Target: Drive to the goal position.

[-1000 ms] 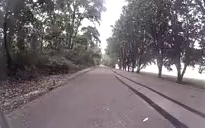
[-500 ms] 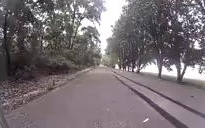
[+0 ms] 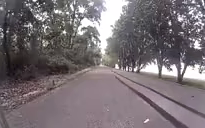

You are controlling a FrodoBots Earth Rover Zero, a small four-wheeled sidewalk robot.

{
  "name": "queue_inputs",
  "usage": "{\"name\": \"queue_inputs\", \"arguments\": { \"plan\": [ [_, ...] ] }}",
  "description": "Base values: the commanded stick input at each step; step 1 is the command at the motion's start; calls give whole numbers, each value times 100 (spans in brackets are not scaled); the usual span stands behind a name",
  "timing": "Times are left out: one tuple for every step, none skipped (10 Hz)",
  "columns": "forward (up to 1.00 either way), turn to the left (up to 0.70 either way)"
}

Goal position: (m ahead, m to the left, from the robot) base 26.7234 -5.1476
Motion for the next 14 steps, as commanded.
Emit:
{"name": "queue_inputs", "arguments": {
  "plan": [
    [8, 0],
    [61, 0],
    [70, 0],
    [70, 0],
    [70, 0],
    [70, 0],
    [70, 0],
    [70, 0],
    [70, 0],
    [70, 0],
    [70, 0],
    [70, 0],
    [70, 0],
    [70, 0]
  ]
}}
